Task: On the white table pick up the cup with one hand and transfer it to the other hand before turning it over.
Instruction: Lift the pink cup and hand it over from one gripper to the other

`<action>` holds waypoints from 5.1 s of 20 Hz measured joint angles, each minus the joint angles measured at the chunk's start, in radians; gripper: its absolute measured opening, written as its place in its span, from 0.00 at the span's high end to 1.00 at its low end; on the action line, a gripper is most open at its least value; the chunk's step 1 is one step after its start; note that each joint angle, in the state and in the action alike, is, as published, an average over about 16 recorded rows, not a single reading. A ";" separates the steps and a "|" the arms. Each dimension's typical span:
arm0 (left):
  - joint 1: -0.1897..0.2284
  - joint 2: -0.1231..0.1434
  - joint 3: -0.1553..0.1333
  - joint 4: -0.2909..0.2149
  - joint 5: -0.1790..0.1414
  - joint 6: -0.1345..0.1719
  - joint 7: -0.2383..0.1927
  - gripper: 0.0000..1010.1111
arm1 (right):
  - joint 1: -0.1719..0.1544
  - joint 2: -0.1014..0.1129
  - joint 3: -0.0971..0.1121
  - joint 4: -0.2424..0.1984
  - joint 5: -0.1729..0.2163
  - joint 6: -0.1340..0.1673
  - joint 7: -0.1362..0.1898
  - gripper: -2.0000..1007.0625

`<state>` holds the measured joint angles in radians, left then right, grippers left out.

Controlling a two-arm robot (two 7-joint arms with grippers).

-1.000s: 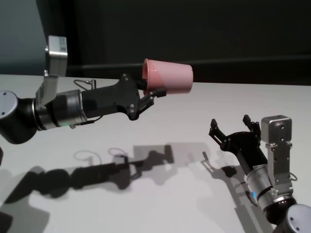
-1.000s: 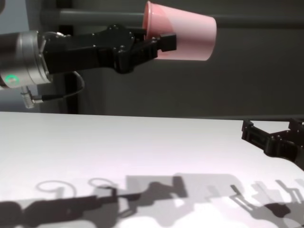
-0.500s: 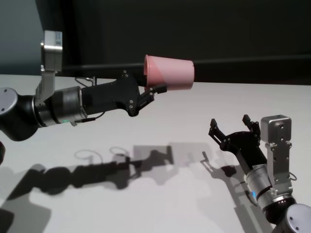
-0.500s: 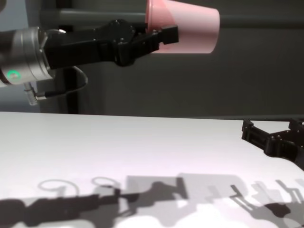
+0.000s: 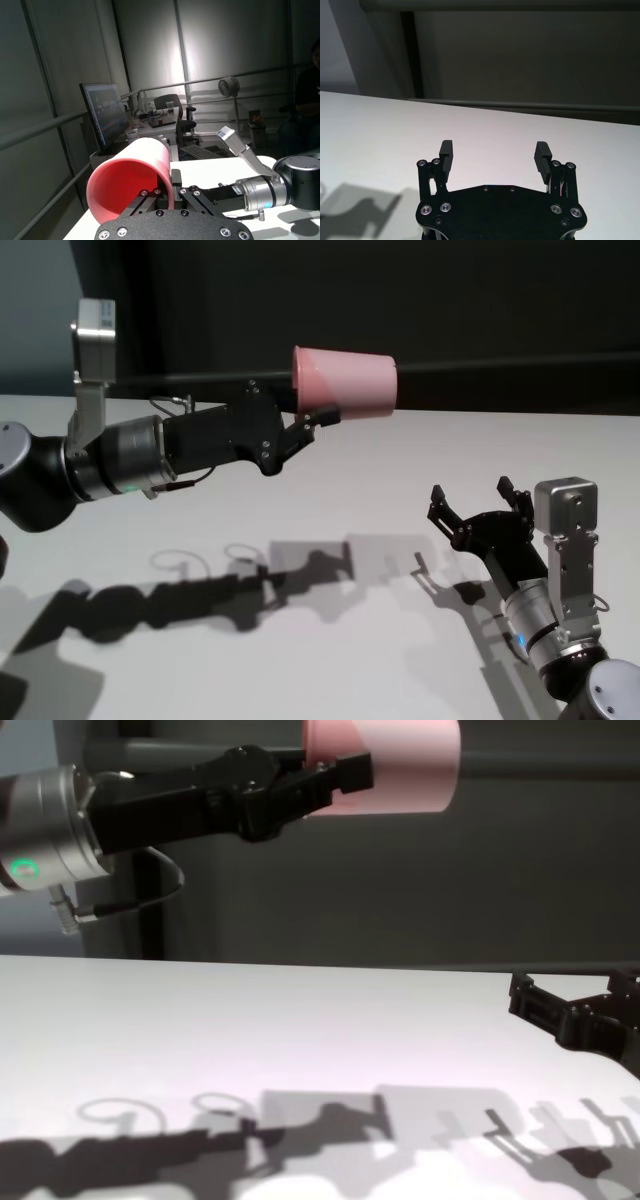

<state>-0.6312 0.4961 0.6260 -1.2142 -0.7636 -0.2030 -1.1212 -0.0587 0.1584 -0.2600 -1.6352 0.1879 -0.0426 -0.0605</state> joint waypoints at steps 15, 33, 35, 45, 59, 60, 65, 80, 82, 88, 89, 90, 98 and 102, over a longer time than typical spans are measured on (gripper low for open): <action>0.005 -0.004 -0.011 -0.008 -0.019 -0.024 -0.007 0.95 | 0.000 0.000 0.000 0.000 0.000 0.000 0.000 0.00; 0.008 -0.003 -0.010 -0.014 -0.012 -0.031 -0.002 0.95 | 0.000 0.000 0.000 0.000 0.000 0.000 0.000 0.00; 0.008 -0.003 -0.009 -0.014 -0.011 -0.031 -0.002 0.95 | 0.000 0.000 0.000 0.000 0.000 0.000 0.000 0.00; 0.006 -0.003 -0.009 -0.012 -0.011 -0.030 -0.004 0.95 | 0.000 0.000 0.000 0.000 0.000 0.000 0.000 0.00; 0.006 -0.003 -0.009 -0.012 -0.011 -0.029 -0.004 0.95 | -0.009 -0.019 0.037 -0.005 0.046 0.011 0.020 0.00; 0.005 -0.003 -0.009 -0.012 -0.011 -0.029 -0.004 0.95 | -0.011 -0.022 0.046 -0.006 0.055 0.014 0.024 0.00; 0.005 -0.003 -0.009 -0.011 -0.012 -0.029 -0.004 0.95 | -0.020 -0.041 0.099 -0.015 0.116 0.033 0.048 0.00; 0.005 -0.003 -0.009 -0.011 -0.012 -0.029 -0.004 0.95 | -0.029 -0.094 0.266 -0.050 0.429 0.164 0.153 0.00; 0.005 -0.003 -0.009 -0.011 -0.012 -0.029 -0.004 0.95 | -0.027 -0.098 0.278 -0.053 0.476 0.185 0.167 0.00; 0.005 -0.003 -0.009 -0.011 -0.012 -0.029 -0.004 0.95 | -0.020 -0.106 0.294 -0.058 0.588 0.235 0.203 0.00; 0.005 -0.003 -0.009 -0.011 -0.012 -0.029 -0.004 0.95 | -0.019 -0.107 0.294 -0.058 0.601 0.241 0.208 0.00; 0.005 -0.003 -0.009 -0.011 -0.012 -0.029 -0.004 0.95 | -0.018 -0.107 0.292 -0.059 0.614 0.246 0.212 0.00; 0.005 -0.003 -0.009 -0.011 -0.012 -0.029 -0.004 0.95 | -0.012 -0.106 0.270 -0.062 0.675 0.265 0.239 0.00; 0.005 -0.003 -0.009 -0.011 -0.012 -0.029 -0.004 0.95 | -0.010 -0.104 0.256 -0.063 0.693 0.263 0.249 0.00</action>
<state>-0.6259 0.4929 0.6170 -1.2256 -0.7751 -0.2315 -1.1253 -0.0690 0.0539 -0.0039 -1.6979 0.8813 0.2201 0.1883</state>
